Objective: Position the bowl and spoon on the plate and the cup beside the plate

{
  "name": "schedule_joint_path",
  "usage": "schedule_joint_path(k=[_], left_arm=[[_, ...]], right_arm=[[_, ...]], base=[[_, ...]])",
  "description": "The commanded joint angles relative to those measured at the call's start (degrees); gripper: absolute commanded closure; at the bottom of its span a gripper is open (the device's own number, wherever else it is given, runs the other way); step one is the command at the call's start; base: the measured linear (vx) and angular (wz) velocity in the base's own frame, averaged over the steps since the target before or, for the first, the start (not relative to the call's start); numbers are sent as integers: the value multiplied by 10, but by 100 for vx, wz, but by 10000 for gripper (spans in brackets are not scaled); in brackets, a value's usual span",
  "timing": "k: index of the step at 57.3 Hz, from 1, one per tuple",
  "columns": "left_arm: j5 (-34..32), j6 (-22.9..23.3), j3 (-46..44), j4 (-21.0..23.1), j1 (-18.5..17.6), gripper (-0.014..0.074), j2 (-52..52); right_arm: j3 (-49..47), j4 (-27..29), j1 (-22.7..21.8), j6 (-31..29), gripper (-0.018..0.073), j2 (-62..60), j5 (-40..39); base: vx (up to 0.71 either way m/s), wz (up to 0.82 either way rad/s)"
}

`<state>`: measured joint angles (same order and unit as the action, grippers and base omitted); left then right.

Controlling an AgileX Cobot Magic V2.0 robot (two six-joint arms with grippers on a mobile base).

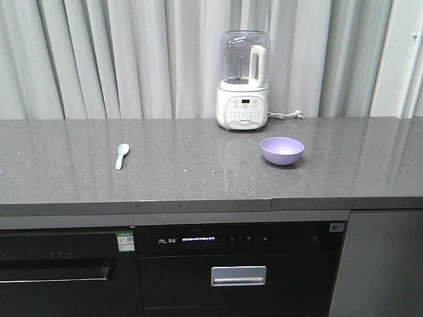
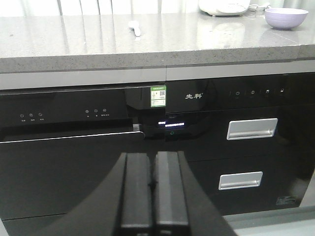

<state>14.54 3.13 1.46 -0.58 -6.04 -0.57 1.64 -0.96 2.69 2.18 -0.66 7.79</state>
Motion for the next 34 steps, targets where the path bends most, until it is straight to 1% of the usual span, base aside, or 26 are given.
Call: schedule_joint_path(k=[1,34], left_arm=[[-43,1,-14,1,1,599,-4],[-43,1,-14,1,1,599,-4]], right_arm=[[3,-5,-4,-1,568,-2,-51],[3,-5,-4,-1,568,-2,-51]], base=[[0,0],[0,0]])
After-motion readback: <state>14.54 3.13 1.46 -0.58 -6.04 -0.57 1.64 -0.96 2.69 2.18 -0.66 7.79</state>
